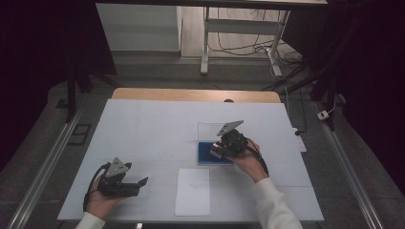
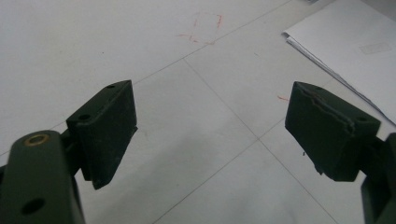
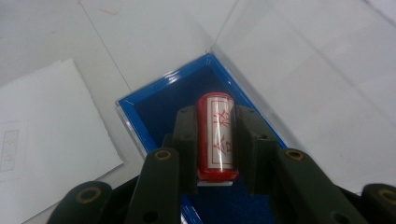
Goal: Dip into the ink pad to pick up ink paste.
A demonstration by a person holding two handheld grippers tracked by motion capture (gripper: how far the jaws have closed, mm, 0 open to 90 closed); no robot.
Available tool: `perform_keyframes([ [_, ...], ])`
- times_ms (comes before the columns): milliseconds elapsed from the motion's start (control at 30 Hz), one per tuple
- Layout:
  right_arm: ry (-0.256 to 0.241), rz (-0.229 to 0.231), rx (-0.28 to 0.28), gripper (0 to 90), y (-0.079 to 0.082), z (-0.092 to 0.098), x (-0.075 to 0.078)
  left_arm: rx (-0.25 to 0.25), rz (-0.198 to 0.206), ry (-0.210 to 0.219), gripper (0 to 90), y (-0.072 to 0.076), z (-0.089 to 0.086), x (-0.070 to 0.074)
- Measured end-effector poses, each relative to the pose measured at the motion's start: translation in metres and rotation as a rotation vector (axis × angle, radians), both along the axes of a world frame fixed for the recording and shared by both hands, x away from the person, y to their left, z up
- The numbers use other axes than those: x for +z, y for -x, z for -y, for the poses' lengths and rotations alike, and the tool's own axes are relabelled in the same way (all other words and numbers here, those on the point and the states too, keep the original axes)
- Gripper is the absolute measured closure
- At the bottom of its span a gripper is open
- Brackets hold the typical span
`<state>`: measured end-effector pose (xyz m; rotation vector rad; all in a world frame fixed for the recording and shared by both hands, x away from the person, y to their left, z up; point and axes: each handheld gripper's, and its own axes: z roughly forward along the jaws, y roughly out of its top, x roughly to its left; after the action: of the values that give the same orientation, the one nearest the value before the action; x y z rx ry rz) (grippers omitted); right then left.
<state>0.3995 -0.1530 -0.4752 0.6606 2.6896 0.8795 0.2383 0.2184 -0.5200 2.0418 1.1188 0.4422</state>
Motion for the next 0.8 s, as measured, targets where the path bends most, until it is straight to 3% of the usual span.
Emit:
perform_keyframes([
  [233,0.035,0.009,-0.020,70.7,0.0024,-0.0051,-0.0003,0.003,0.000,0.003,16.7,-0.0001,-0.0014,0.0004],
  [800,0.046,-0.006,-0.029,70.8,0.0015,-0.0064,-0.0014,0.002,-0.003,-0.001,16.7,0.0007,0.0007,0.0001],
])
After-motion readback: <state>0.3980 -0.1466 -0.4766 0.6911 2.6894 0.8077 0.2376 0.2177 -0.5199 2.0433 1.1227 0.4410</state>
